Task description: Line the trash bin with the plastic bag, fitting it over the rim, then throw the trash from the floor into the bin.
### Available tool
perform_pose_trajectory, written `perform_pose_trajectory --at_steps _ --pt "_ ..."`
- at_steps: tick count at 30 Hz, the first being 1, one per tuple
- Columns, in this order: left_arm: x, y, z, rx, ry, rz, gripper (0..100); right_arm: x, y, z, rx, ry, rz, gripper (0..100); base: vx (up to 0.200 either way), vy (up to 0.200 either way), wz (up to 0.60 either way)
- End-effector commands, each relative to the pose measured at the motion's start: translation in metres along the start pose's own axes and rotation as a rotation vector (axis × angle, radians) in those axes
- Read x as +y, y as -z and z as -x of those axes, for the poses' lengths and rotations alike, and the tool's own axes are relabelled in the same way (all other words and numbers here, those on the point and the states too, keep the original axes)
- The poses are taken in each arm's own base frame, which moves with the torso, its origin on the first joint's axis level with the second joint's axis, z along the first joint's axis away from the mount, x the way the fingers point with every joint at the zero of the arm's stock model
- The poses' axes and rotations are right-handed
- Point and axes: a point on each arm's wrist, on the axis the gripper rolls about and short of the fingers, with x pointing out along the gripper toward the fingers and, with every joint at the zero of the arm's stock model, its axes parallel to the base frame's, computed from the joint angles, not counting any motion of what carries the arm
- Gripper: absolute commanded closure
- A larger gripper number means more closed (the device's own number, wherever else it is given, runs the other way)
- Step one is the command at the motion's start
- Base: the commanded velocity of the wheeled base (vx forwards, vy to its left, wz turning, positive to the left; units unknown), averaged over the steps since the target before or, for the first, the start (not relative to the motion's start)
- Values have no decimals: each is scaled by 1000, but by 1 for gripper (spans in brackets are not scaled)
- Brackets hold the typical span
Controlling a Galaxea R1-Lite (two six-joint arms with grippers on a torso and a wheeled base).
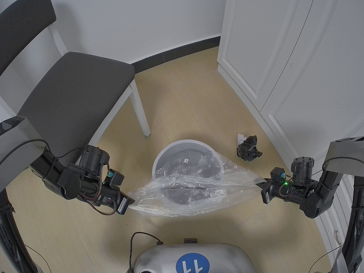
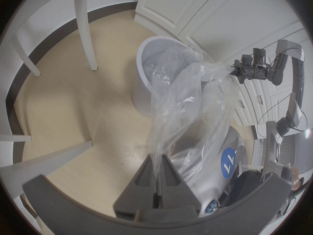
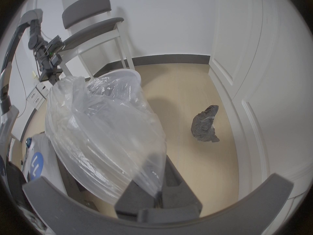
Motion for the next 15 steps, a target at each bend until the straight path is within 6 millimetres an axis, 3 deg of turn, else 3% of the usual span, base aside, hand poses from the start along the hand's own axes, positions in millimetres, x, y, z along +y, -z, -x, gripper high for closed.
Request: perform_pose_trajectory --at_steps 1,15 --pt "3 -4 10 -28 -8 -15 100 -1 -2 11 4 6 20 100 0 0 0" --pt "0 6 6 15 8 -73 100 1 -17 38 109 -66 54 100 0 0 0"
